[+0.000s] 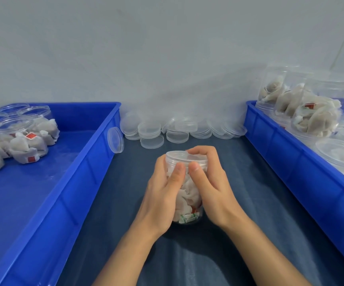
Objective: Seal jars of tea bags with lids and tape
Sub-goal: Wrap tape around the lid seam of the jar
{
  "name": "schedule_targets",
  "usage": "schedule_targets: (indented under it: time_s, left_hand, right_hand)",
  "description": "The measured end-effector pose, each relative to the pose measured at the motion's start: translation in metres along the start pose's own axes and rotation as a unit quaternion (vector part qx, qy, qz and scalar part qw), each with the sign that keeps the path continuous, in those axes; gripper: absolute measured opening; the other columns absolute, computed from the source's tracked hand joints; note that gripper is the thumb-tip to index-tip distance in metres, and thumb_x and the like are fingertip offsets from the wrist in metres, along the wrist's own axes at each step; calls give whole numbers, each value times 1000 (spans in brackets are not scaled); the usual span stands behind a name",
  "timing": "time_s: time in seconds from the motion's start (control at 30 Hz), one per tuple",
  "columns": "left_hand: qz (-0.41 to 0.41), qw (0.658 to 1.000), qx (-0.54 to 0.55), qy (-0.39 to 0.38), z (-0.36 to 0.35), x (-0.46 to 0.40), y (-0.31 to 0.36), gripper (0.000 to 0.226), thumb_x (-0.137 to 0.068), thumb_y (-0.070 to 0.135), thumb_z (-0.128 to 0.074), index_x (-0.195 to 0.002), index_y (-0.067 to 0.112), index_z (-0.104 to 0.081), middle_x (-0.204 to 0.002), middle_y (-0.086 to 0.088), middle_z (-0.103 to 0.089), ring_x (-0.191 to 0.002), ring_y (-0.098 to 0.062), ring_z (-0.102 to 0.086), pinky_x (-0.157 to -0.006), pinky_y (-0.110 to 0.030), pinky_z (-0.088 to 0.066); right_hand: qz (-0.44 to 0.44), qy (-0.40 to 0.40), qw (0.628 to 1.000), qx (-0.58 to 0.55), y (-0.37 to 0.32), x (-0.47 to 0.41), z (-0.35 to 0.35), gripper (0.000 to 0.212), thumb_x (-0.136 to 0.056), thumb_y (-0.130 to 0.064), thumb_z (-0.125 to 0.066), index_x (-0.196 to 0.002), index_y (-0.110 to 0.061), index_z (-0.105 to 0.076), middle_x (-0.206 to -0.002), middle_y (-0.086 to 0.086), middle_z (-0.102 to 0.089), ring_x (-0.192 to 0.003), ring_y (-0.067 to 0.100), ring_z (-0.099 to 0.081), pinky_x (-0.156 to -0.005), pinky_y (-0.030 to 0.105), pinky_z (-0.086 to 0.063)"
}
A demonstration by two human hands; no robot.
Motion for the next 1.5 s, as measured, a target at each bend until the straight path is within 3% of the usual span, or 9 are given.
schedule_targets:
  time_s: [0.1,0.2,0.47,0.63,0.73,0.83,1.0,1.27,1.5]
  left_hand:
    - [-5,1000,17,16,-1,0,0,54,-98,66,-51,-130,25,-63,-123,0,-75,-116,-20,-73,-94,-38,-57]
    - [-21,998,17,52,-2,-2,0,49,-98,62,-56,-130,26,-64,-124,1,-75,-117,-21,-72,-98,-47,-57]
    - [-36,997,5,75,-5,-2,2,36,-100,52,-63,-129,32,-67,-123,4,-76,-116,-16,-73,-95,-39,-58]
    - [-32,997,7,75,-5,-2,2,35,-100,48,-63,-130,30,-65,-123,7,-75,-114,-12,-73,-89,-24,-58]
    - [-17,996,36,84,-3,-4,0,40,-96,53,-63,-126,27,-65,-123,3,-75,-116,-18,-72,-95,-35,-58]
    - [6,996,52,71,-1,-7,-1,43,-97,52,-57,-126,22,-67,-122,2,-76,-118,-18,-71,-100,-39,-56]
    - [-3,998,61,35,-7,-7,1,46,-102,48,-53,-128,14,-69,-123,-2,-77,-119,-18,-72,-95,-26,-57]
    - [-16,997,53,51,-9,-6,-1,56,-94,57,-60,-130,15,-68,-123,0,-77,-118,-18,-72,-97,-30,-59]
    - [-12,996,72,48,-12,-6,-1,55,-93,52,-62,-131,11,-65,-122,0,-77,-115,-14,-73,-90,-22,-56]
  right_hand:
    - [-12,-4,999,-35,3,2,2,42,-100,-59,-51,-135,-36,-46,-124,-17,-65,-109,18,-68,-93,44,-57]
    - [-23,4,999,-40,3,4,-3,65,-89,-77,-56,-140,-43,-33,-130,-33,-52,-122,10,-63,-99,33,-54]
    - [-52,4,999,-11,10,2,-11,48,-92,-71,-54,-128,-47,-35,-142,2,-48,-124,20,-62,-102,49,-53]
    - [-45,5,999,-23,11,2,-6,49,-91,-71,-54,-129,-43,-38,-137,-1,-54,-121,18,-63,-100,49,-53]
    - [-35,6,997,-62,11,1,-2,48,-93,-59,-57,-134,-40,-41,-130,-11,-61,-118,13,-65,-98,35,-54]
    - [-32,16,994,-103,10,-1,0,43,-95,-50,-55,-136,-40,-46,-127,-6,-66,-115,14,-66,-96,28,-51]
    - [-43,21,996,-78,8,-2,0,48,-93,-64,-56,-137,-47,-43,-123,-14,-69,-114,12,-68,-93,24,-52]
    - [-41,30,998,-39,11,0,2,56,-89,-81,-52,-135,-50,-41,-128,-13,-68,-119,15,-67,-102,46,-52]
    - [-43,35,998,-42,12,-3,6,63,-87,-84,-54,-139,-50,-43,-129,-11,-68,-123,15,-64,-105,45,-50]
Point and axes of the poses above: each hand's wrist, its own x-axis away from the middle knuckle, its own z-axis out of the back of the hand, y = z × x, the point moved 2 cm from there along -x, towards the middle knuckle
